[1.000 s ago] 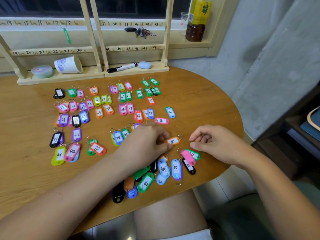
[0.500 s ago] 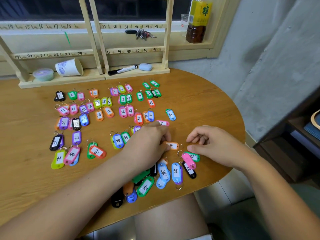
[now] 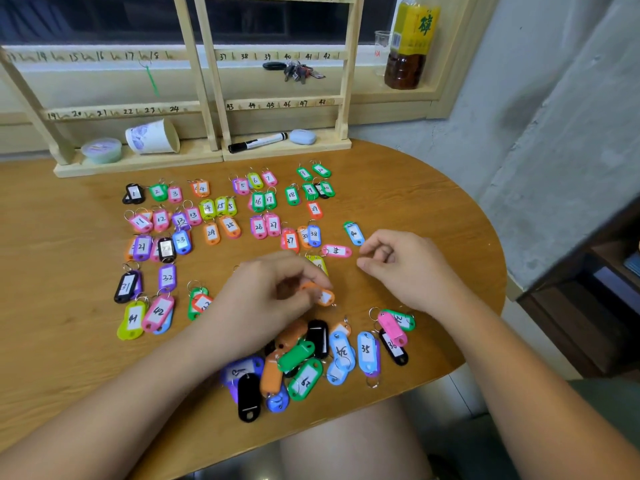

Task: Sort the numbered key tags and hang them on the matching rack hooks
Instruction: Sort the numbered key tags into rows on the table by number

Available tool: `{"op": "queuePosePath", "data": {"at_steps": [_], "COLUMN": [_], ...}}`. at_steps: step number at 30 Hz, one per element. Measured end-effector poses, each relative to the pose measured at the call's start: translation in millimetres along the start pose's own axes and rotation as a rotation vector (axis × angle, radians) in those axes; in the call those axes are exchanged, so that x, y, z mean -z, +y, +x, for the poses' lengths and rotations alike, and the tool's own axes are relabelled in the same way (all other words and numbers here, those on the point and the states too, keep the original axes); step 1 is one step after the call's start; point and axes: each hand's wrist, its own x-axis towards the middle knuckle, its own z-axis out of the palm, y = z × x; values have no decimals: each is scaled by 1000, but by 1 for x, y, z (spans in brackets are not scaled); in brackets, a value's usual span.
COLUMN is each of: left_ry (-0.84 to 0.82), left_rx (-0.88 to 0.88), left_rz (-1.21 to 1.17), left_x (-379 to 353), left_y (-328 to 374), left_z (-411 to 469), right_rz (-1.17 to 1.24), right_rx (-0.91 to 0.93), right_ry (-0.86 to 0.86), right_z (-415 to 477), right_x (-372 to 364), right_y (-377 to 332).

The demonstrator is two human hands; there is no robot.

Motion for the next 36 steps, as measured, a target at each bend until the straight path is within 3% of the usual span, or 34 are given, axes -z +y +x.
{"op": "queuePosePath", "data": {"at_steps": [7, 20, 22, 28, 31, 36], "left_ry": [72, 130, 117, 121, 129, 124], "left_rx": [141, 231, 243, 271, 272, 246], "left_rz": [-283, -435, -446, -457, -458, -505], "left_x": [31, 49, 47, 45, 47, 47], "left_y": [-17, -14, -16, -14, -11, -11], "left_z": [-17, -20, -21, -20, -21, -23], "right_rz": [-129, -122, -9, 835, 976, 1003], "right_rx": [74, 21, -38, -200, -171, -110], "right_ry": [7, 33, 37, -98, -176, -199], "right_z": [25, 27, 25, 2, -13, -30], "right_x": [-20, -18, -16, 1, 5, 0], "right_y": [-21, -21, -16, -23, -37, -53]}}
